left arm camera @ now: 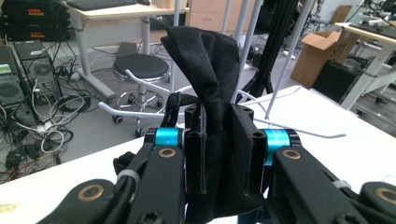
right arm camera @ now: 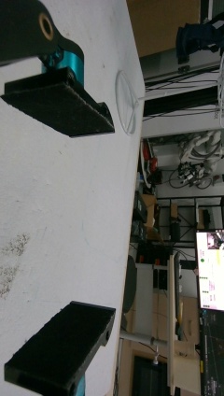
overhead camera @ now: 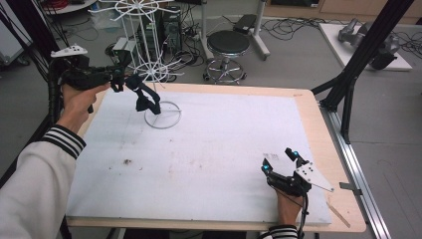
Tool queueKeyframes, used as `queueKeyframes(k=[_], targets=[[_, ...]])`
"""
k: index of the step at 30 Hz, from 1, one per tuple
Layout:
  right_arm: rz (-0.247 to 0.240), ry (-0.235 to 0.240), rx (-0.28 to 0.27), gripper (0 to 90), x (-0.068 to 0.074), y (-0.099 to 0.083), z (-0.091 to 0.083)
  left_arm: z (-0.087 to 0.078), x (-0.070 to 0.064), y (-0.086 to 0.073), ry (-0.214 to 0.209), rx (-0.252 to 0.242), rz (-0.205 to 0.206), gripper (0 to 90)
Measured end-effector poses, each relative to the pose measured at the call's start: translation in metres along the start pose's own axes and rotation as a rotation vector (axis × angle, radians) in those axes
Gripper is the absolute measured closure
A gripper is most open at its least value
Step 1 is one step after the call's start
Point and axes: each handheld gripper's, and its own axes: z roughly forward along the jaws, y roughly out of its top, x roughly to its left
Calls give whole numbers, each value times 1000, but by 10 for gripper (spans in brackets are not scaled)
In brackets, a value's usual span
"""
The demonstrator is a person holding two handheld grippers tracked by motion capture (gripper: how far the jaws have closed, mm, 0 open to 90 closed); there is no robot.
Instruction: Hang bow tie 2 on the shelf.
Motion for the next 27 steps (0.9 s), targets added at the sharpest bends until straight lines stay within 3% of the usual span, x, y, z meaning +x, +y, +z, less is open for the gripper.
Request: queueKeyframes(k=[8, 13, 19, 27], targets=[[-1, 0, 1, 99, 0, 0, 0, 4, -4, -1, 3, 13, 8, 757], [-3, 1, 1, 100, 0, 0, 0, 5, -4, -4, -3, 6, -16, 757], [-4, 0, -1, 99, 0, 0, 0, 1, -8, -6, -15, -5, -37, 757], [3, 2, 5, 100, 1, 0, 0, -6, -11, -4, -5, -6, -33, 757]])
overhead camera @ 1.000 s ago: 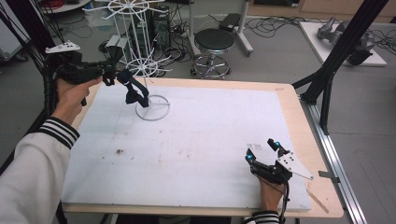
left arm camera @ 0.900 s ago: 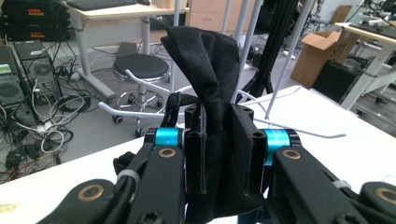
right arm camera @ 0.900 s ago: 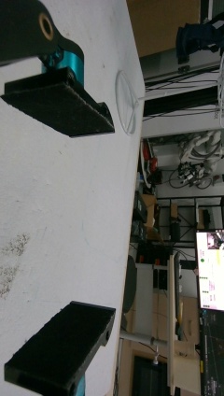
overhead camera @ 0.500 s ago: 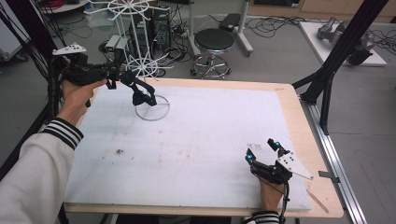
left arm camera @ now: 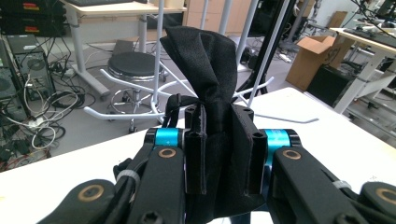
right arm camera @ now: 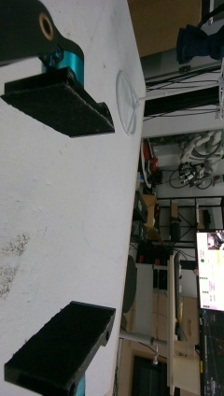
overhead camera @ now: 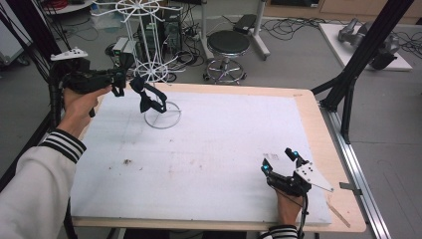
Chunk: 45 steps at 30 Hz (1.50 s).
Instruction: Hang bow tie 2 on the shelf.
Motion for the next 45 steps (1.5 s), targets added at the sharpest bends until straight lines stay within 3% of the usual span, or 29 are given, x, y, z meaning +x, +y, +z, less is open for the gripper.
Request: queueKeyframes(k=[15, 26, 36, 45], targets=[[-7, 0, -8, 99, -1, 0, 0, 11, -6, -7, 4, 20, -2, 758], [-11, -5, -9, 99, -1, 0, 0, 12, -7, -9, 20, 36, 18, 757], [-10, -1, -7, 99, -1, 0, 0, 11, -1, -16, 43, 51, 16, 757], [-9, -4, -7, 100, -1, 0, 0, 9, 0, -17, 37, 42, 9, 757]])
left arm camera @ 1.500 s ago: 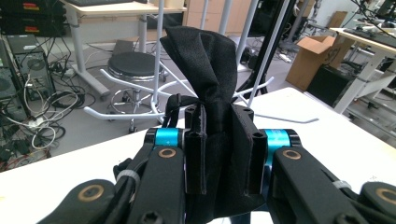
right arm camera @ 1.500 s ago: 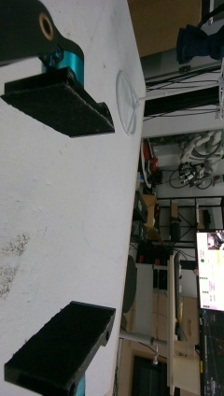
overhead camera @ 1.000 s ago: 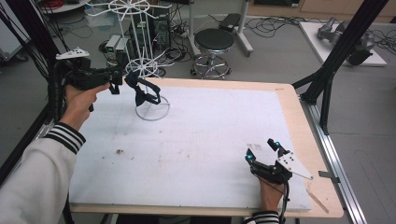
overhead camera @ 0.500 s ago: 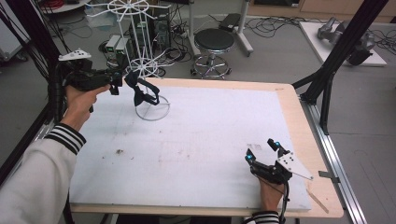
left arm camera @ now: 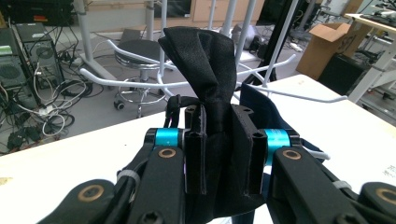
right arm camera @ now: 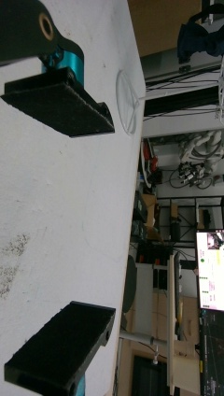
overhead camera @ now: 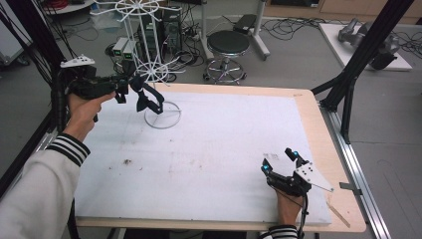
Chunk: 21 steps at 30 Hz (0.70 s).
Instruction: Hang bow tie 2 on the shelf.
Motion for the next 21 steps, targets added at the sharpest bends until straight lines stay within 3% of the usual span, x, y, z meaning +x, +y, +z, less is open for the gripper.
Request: queueKeyframes(k=[11, 15, 21], targets=[[-1, 0, 0, 100, 0, 0, 0, 1, -4, 5, -14, 7, 12, 756], [0, 0, 1, 99, 0, 0, 0, 3, -7, 9, -2, 25, 47, 756], [2, 2, 0, 99, 0, 0, 0, 4, -8, 9, 4, 21, 43, 756]])
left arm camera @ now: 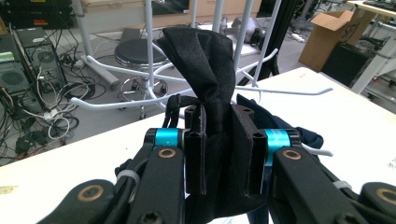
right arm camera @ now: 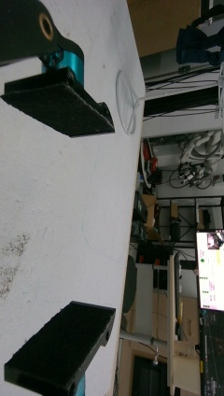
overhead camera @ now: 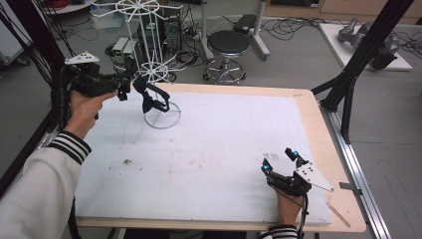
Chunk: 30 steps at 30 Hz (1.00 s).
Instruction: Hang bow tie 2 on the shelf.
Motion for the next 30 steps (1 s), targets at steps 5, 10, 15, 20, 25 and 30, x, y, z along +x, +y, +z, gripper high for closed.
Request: queueKeyframes(k=[5, 10, 15, 20, 25, 30], targets=[[0, 0, 0, 100, 0, 0, 0, 2, 0, 0, 3, 0, -2, 754], [-1, 0, 0, 100, 0, 0, 0, 3, 0, -1, 18, 3, 8, 743], [1, 1, 3, 100, 0, 0, 0, 3, -1, 0, 29, 0, 14, 672], [1, 1, 3, 100, 0, 0, 0, 3, -3, 2, 29, -11, 35, 577], [0, 0, 3, 100, 0, 0, 0, 1, -4, 5, 33, -20, 44, 524], [2, 2, 9, 100, 1, 0, -1, -2, -3, 4, 37, -28, 53, 421]])
